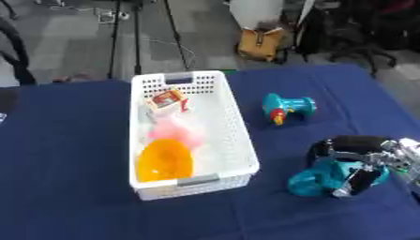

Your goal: Pick up objects on the table and place them in the box.

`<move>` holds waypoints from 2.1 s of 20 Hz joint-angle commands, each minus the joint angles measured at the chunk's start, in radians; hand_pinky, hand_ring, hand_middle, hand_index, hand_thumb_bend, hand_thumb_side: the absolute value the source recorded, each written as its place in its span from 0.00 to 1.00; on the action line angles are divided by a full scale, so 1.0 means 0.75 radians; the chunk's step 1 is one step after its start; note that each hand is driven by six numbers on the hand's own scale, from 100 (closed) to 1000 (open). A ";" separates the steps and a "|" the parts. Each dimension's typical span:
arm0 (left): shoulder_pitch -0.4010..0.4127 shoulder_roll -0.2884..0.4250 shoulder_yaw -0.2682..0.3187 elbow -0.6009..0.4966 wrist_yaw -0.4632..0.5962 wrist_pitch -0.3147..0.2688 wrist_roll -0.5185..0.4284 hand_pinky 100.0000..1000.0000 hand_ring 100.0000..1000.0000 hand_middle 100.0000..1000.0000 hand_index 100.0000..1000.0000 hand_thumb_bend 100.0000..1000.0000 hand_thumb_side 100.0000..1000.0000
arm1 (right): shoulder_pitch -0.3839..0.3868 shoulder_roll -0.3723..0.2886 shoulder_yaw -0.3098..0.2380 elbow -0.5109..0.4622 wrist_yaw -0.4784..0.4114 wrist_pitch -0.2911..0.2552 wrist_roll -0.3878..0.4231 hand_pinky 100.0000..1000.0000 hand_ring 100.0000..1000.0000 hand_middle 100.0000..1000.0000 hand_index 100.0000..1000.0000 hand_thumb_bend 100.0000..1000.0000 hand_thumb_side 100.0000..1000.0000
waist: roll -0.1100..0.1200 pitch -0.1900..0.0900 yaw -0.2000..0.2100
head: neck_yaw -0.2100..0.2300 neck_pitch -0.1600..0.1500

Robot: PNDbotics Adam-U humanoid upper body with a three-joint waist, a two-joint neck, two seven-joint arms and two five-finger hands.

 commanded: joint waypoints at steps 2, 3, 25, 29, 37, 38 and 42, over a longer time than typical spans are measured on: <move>-0.016 0.038 0.007 -0.017 0.002 -0.003 -0.002 0.45 0.64 0.71 0.82 0.68 0.71 | -0.022 -0.060 -0.002 -0.023 0.061 -0.050 0.047 0.72 0.77 0.76 0.78 0.48 0.22 | -0.004 -0.018 0.001 | -0.005 0.002; -0.016 0.037 0.007 -0.017 0.002 -0.003 -0.001 0.45 0.64 0.71 0.82 0.68 0.70 | -0.023 -0.060 -0.002 -0.023 0.081 -0.050 0.048 0.72 0.80 0.81 0.83 0.49 0.23 | -0.004 -0.018 0.002 | -0.005 0.003; -0.016 0.038 0.008 -0.018 0.003 -0.003 0.000 0.45 0.64 0.71 0.82 0.68 0.71 | -0.004 -0.058 -0.013 -0.017 0.368 -0.032 -0.149 0.22 0.36 0.49 0.65 0.48 0.16 | -0.005 -0.018 0.000 | -0.007 0.009; -0.015 0.038 0.008 -0.018 0.004 -0.003 0.000 0.45 0.64 0.71 0.82 0.68 0.71 | -0.002 -0.056 -0.011 -0.014 0.404 -0.032 -0.207 0.18 0.33 0.45 0.61 0.48 0.14 | -0.004 -0.018 0.000 | -0.009 0.009; -0.015 0.038 0.008 -0.017 0.004 -0.003 0.000 0.45 0.64 0.71 0.82 0.68 0.70 | 0.000 -0.057 -0.020 -0.022 0.472 -0.019 -0.338 0.00 0.18 0.29 0.47 0.45 0.10 | -0.002 -0.018 0.000 | -0.010 0.009; -0.015 0.038 0.008 -0.018 0.004 -0.003 0.000 0.45 0.64 0.71 0.82 0.68 0.70 | -0.002 -0.058 -0.025 -0.028 0.473 -0.017 -0.354 0.00 0.18 0.29 0.47 0.45 0.10 | -0.002 -0.019 0.000 | -0.009 0.009; -0.016 0.038 0.008 -0.018 0.004 -0.003 0.000 0.45 0.64 0.71 0.82 0.68 0.70 | -0.015 -0.065 -0.042 -0.049 0.473 -0.008 -0.397 0.00 0.16 0.26 0.45 0.41 0.08 | -0.002 -0.020 0.000 | -0.011 0.007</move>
